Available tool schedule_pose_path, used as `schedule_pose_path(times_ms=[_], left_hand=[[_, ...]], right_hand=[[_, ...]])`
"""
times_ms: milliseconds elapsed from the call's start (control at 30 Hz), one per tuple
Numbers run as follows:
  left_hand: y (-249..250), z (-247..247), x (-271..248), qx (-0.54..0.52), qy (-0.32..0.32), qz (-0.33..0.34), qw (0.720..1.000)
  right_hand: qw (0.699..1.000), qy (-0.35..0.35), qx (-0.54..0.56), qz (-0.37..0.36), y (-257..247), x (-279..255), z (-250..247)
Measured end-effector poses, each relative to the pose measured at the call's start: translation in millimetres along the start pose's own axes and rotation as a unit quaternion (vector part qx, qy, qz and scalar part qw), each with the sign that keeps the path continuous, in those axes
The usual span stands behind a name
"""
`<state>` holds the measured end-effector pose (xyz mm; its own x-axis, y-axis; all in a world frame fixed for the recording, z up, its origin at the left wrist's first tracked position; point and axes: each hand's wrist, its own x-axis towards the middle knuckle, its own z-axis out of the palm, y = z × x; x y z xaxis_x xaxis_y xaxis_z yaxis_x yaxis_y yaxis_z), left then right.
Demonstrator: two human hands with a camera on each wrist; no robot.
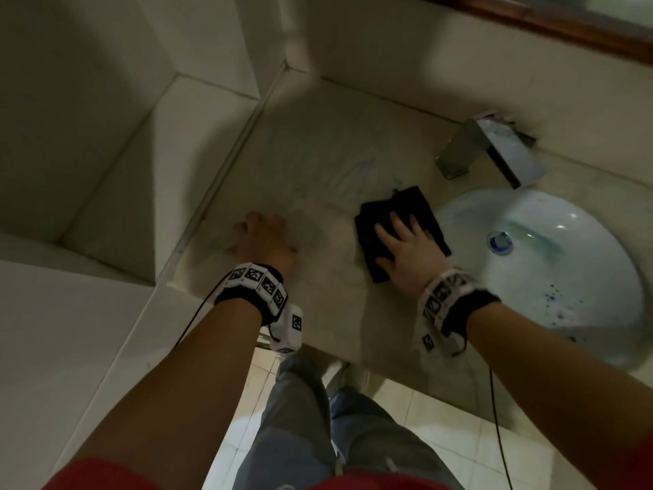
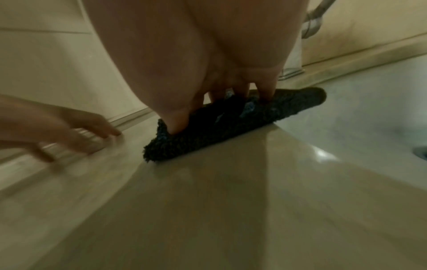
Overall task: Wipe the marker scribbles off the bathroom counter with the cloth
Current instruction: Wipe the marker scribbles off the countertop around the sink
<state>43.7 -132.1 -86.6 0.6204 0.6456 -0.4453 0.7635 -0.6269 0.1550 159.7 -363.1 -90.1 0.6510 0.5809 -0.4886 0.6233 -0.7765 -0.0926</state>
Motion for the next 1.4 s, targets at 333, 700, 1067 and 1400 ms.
schedule_pose_path(times_ms=[333,700,1067,1400], left_hand=[[1,2,3,-0.004,-0.003,-0.013,1.000],[1,0,-1,-0.013,-0.001,-0.016,1.000],[1,-1,-1,-0.028,0.000,-0.012,1.000],[-3,1,0,-0.029,0.006,-0.012,0.999]], right_hand=[[1.000,0.005,0.014,0.016,14,42,-16],[0.999,0.013,-0.023,-0.041,6,6,3],[0.998,-0.020,0.022,0.058,21,93,-49],[0.998,0.010,-0.018,-0.065,-1,20,3]])
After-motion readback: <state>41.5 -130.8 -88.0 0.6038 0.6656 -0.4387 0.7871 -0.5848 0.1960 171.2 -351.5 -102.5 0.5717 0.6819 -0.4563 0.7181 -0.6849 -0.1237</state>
